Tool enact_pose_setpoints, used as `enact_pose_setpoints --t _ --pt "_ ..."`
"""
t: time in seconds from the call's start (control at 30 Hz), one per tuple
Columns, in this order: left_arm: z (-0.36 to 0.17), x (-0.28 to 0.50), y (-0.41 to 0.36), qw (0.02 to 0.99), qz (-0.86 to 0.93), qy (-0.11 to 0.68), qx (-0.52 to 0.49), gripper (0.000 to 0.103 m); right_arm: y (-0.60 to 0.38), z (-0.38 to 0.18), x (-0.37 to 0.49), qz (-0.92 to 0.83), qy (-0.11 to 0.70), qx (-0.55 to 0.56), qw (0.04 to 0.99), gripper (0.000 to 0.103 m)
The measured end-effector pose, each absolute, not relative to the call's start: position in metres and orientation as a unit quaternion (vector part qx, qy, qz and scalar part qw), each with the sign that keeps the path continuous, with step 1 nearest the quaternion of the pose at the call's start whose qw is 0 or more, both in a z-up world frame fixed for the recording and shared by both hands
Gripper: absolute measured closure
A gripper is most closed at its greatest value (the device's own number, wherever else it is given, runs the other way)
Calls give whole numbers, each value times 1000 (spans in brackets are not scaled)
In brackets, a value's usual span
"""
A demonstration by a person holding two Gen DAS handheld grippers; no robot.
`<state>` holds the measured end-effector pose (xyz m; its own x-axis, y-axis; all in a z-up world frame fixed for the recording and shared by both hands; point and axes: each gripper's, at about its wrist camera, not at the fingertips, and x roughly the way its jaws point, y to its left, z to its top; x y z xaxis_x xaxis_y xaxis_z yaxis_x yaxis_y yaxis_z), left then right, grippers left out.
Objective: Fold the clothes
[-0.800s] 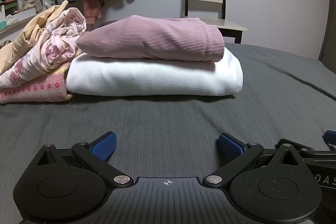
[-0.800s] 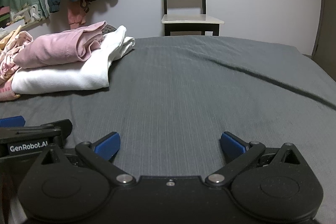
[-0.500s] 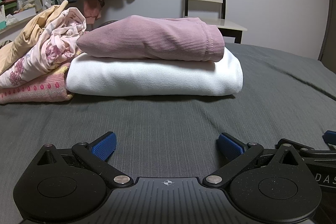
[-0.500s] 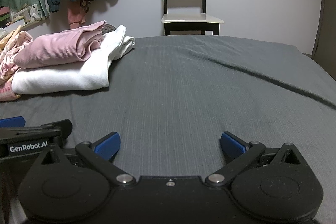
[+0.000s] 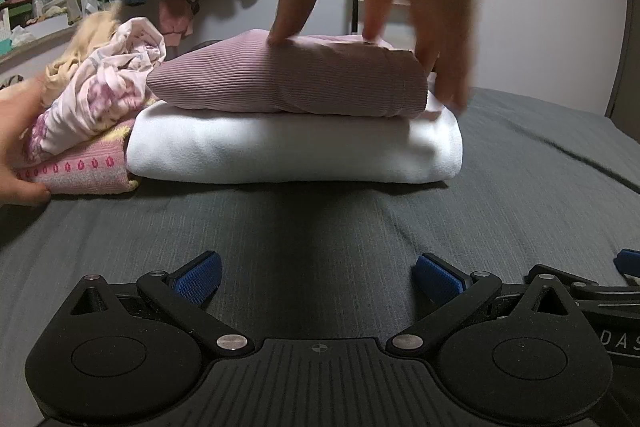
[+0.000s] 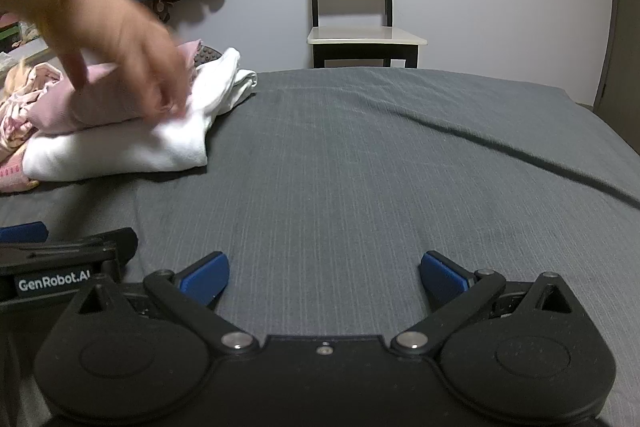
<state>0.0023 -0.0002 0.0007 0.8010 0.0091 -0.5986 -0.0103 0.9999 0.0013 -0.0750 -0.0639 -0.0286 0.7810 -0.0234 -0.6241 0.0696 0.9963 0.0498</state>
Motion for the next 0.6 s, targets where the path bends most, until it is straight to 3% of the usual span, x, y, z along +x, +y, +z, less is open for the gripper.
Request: enact_pose_setpoints --t 0.6 --pt "-6 -1 2 948 8 318 0 0 -66 -27 -74 -24 332 36 942 0"
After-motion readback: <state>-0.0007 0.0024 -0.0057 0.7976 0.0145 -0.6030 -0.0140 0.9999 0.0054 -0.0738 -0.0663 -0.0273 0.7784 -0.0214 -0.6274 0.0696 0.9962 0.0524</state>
